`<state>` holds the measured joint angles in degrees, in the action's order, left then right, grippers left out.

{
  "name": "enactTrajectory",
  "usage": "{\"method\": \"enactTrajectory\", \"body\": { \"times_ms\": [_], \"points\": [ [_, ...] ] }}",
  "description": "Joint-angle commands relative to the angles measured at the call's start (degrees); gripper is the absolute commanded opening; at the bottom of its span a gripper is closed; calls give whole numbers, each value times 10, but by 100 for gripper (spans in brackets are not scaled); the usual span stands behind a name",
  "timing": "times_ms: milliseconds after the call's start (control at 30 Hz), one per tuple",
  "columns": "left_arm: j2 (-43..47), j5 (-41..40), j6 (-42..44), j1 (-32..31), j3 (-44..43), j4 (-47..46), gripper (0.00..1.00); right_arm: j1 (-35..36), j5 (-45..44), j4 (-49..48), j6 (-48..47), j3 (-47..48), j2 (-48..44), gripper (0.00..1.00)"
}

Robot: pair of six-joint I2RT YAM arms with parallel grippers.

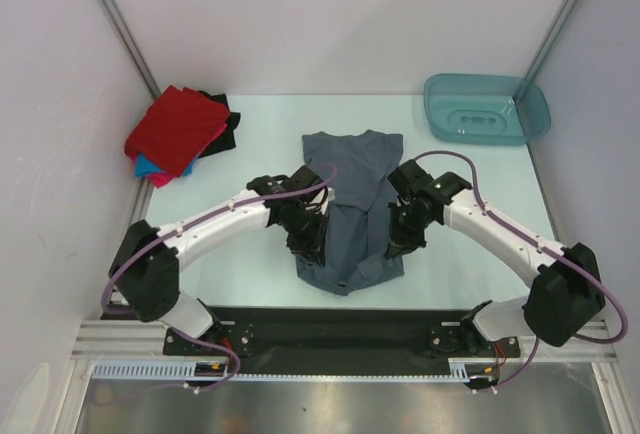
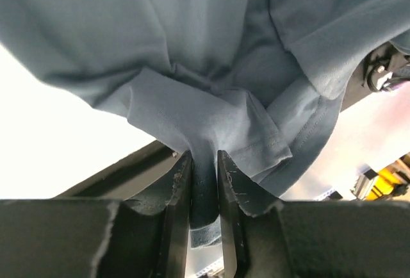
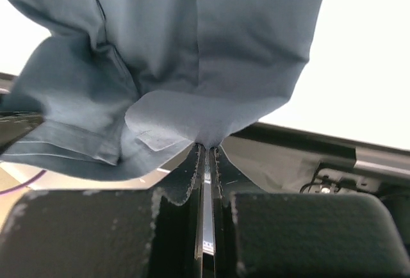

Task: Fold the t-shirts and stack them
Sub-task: Fold the tshirt

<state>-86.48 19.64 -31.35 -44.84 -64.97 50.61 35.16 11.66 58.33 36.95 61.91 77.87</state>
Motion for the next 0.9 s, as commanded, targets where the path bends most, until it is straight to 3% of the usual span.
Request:
{"method": "enactTrajectory", "body": {
  "times_ms": [0,233,700,767,867],
  "points": [
    [-35,0,31,11,-39,11,27,-19,11,-21,-35,43,32,0],
    [-81,5,54,66,-97,26,25,-56,13,-43,-57,96,105,0],
    [-146,13,107,179,-210,78,31,-121,-1,-42,-74,195,211,0],
    [-159,35,101,186,-219,78,26,-135,15,-39,-80,205,226,0],
    [-176,45,86,186,-239,63,27,-145,19,-50,-100,226,254,0]
  ]
}}
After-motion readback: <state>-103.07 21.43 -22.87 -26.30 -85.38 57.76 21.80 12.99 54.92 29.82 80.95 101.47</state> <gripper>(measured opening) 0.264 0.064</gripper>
